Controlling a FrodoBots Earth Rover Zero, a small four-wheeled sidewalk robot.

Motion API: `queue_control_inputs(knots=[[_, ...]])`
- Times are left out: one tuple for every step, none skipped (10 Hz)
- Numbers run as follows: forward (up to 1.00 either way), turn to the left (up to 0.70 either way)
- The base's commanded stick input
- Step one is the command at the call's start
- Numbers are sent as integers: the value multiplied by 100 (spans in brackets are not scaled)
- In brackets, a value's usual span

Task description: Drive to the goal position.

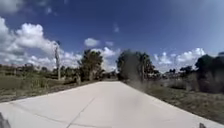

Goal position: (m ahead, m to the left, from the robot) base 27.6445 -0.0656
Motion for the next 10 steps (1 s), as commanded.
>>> queue_control_inputs(knots=[[70,0],[70,0],[70,0],[70,0],[70,0],[70,0],[70,0],[70,0],[70,0],[70,0]])
